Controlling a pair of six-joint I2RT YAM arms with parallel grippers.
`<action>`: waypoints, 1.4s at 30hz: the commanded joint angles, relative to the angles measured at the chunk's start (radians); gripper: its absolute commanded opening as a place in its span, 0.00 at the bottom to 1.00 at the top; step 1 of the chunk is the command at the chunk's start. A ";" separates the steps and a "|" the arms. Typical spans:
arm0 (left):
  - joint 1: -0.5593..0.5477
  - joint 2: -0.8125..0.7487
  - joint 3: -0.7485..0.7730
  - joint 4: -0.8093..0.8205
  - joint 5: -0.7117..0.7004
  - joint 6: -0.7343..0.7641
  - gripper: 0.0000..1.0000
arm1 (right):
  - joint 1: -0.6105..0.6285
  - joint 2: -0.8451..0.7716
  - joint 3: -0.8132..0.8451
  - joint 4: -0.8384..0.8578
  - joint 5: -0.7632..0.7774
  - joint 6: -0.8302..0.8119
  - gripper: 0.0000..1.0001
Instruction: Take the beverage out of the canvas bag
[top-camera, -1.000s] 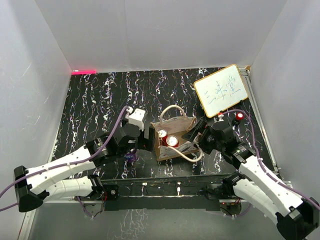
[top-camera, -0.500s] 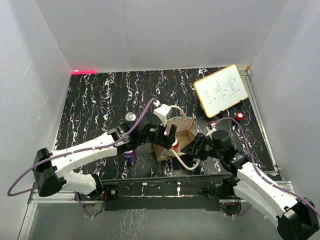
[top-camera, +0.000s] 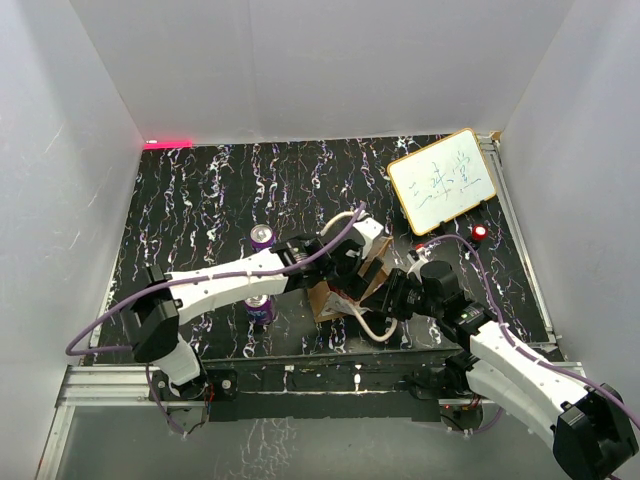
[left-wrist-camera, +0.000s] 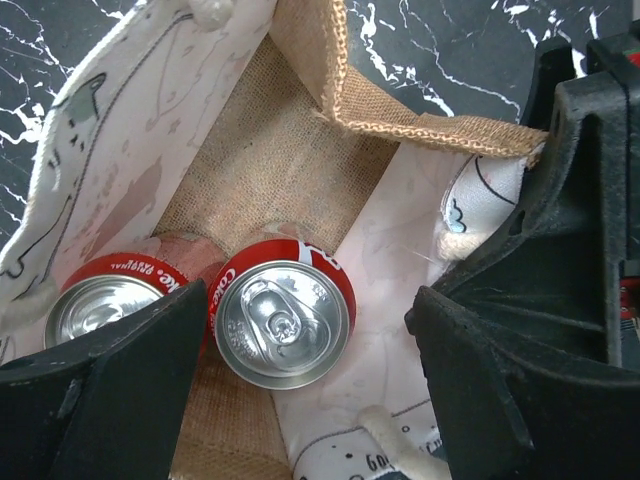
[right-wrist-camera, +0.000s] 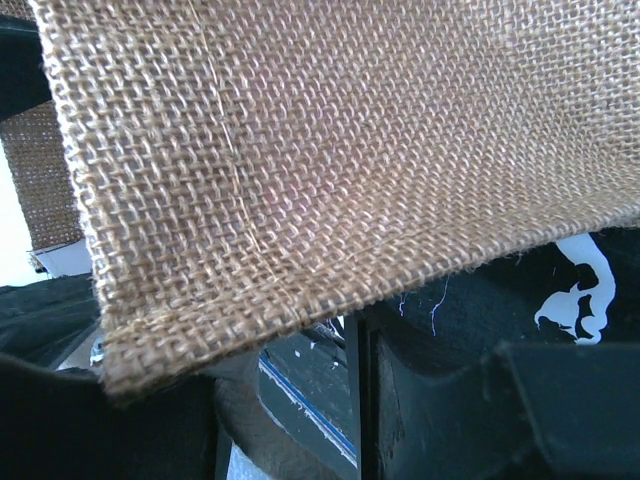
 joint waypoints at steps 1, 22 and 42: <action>-0.016 0.028 0.072 -0.063 -0.026 0.063 0.80 | 0.000 0.010 -0.013 -0.005 0.012 -0.032 0.42; -0.040 0.124 0.034 -0.124 -0.106 0.117 0.74 | 0.000 0.009 -0.002 -0.023 0.030 -0.042 0.41; -0.047 0.145 0.075 -0.151 -0.135 0.150 0.53 | -0.001 0.001 0.001 -0.045 0.050 -0.048 0.41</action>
